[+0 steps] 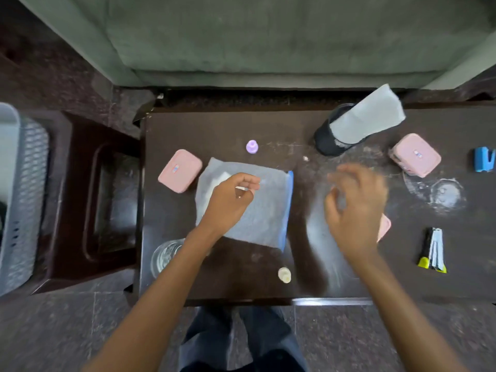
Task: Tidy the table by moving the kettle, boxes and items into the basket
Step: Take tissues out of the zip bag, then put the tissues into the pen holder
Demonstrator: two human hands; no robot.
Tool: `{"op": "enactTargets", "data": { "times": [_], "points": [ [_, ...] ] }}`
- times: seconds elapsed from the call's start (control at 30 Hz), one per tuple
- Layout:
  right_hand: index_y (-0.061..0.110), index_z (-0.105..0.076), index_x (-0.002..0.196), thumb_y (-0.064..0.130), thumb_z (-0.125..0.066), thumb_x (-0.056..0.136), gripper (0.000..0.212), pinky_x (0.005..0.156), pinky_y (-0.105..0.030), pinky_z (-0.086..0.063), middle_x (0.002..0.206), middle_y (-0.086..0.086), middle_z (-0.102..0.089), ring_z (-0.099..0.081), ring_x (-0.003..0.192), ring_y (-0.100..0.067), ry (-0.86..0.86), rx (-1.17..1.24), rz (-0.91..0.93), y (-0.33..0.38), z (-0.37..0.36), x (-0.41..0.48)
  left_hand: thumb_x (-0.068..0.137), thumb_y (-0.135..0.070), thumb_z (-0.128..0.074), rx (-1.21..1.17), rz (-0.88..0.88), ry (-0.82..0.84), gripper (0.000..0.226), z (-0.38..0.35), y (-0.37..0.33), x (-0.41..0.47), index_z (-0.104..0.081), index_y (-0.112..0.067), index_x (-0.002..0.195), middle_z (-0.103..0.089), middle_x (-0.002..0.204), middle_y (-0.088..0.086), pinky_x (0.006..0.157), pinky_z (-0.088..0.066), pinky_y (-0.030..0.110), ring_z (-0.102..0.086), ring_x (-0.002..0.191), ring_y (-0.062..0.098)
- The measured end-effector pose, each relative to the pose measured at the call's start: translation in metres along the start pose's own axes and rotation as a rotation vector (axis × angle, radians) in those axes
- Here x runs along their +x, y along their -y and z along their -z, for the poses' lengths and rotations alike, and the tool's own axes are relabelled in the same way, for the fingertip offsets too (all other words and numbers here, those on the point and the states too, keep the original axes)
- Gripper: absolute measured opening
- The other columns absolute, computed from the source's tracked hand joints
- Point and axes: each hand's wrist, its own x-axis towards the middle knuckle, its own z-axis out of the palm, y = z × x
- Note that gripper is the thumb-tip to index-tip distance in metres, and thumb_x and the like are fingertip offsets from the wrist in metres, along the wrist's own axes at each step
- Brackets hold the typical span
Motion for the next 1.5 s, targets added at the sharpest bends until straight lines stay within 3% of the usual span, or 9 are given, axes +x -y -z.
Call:
{"op": "enactTargets", "data": {
  "times": [0.07,0.33,0.47,0.57,0.73,1.0,1.2,1.37,1.5],
  "points": [
    [0.008,-0.067,0.088,0.011,-0.047,0.075,0.024,0.080,-0.038,-0.035,0.104,-0.014,-0.064,-0.052,0.091,-0.033,0.138,0.039,0.026,0.027,-0.018,-0.036,0.085,-0.003,-0.052,0.126,-0.021,-0.005,0.027,0.020,0.011,-0.018,-0.063,-0.025,0.094,-0.067,0.097,-0.009,0.077,-0.047,0.015,-0.061,0.081,-0.001],
    [0.010,-0.069,0.086,0.006,-0.059,0.069,0.020,0.080,-0.040,-0.050,0.103,-0.011,-0.065,-0.054,0.096,-0.028,0.356,0.128,0.020,0.118,-0.064,-0.101,0.083,-0.027,-0.060,0.744,-0.069,-0.163,0.029,0.075,0.071,-0.093,-0.063,-0.024,0.111,-0.063,0.117,-0.002,0.093,-0.042,0.039,-0.055,0.110,0.025],
    [0.006,-0.069,0.087,0.002,-0.059,0.070,0.020,0.077,-0.041,-0.053,0.102,-0.014,-0.064,-0.058,0.093,-0.033,0.395,0.100,0.013,0.130,-0.074,-0.106,0.072,-0.051,-0.067,0.767,0.102,-0.087,0.072,0.072,0.093,-0.121,-0.038,-0.034,0.136,-0.033,0.147,-0.002,0.102,-0.038,0.044,-0.031,0.133,0.024],
    [0.006,-0.068,0.090,-0.001,-0.060,0.071,0.021,0.075,-0.040,-0.054,0.105,-0.014,-0.062,-0.057,0.095,-0.032,0.415,0.100,-0.016,0.131,-0.074,-0.110,0.069,-0.047,-0.073,0.788,0.141,-0.034,0.092,0.065,0.101,-0.129,-0.018,-0.041,0.142,-0.010,0.155,-0.003,0.099,-0.045,0.047,-0.021,0.136,0.026],
    [0.005,-0.068,0.095,0.003,-0.056,0.076,0.023,0.078,-0.036,-0.051,0.111,-0.014,-0.059,-0.055,0.101,-0.031,0.400,0.129,-0.030,0.129,-0.068,-0.117,0.073,-0.023,-0.072,0.811,0.097,-0.138,0.081,0.064,0.102,-0.129,-0.027,-0.040,0.138,-0.028,0.141,-0.003,0.079,-0.055,0.041,-0.038,0.118,0.027],
    [0.004,-0.068,0.093,0.003,-0.052,0.072,0.026,0.085,-0.023,-0.038,0.108,-0.016,-0.061,-0.056,0.098,-0.034,0.236,0.122,-0.181,0.074,-0.030,-0.115,0.070,-0.025,-0.071,0.824,-0.030,-0.121,0.078,0.062,0.045,-0.148,-0.031,-0.044,0.135,-0.029,0.138,-0.011,0.070,-0.051,0.034,-0.035,0.117,0.021],
    [0.003,-0.066,0.097,0.013,-0.054,0.069,0.032,0.084,-0.047,-0.044,0.113,-0.022,-0.059,-0.052,0.102,-0.047,0.200,-0.107,-0.336,-0.022,0.001,-0.079,0.074,-0.032,-0.068,0.831,-0.138,-0.040,0.078,0.022,-0.018,-0.129,-0.024,-0.047,0.137,-0.025,0.140,-0.011,0.074,-0.049,0.035,-0.033,0.120,0.021],
    [0.030,-0.023,0.144,0.037,-0.082,0.062,0.102,0.109,-0.063,-0.012,0.157,-0.009,0.002,0.002,0.143,-0.039,0.691,-0.396,-0.466,-0.087,0.008,-0.041,0.075,-0.027,-0.064,0.791,-0.208,-0.008,0.078,-0.032,-0.060,-0.095,-0.025,-0.047,0.138,-0.025,0.143,-0.011,0.072,-0.036,0.029,-0.035,0.120,0.021],
    [0.034,-0.006,0.146,0.046,-0.080,0.059,0.115,0.106,-0.068,-0.012,0.157,-0.007,0.004,-0.007,0.142,-0.038,0.881,-0.428,-0.414,-0.111,-0.001,-0.031,0.072,-0.024,-0.069,0.769,-0.224,0.033,0.083,-0.072,-0.076,-0.065,-0.025,-0.047,0.139,-0.027,0.140,-0.013,0.072,-0.036,0.029,-0.037,0.117,0.022]
  ]
}}
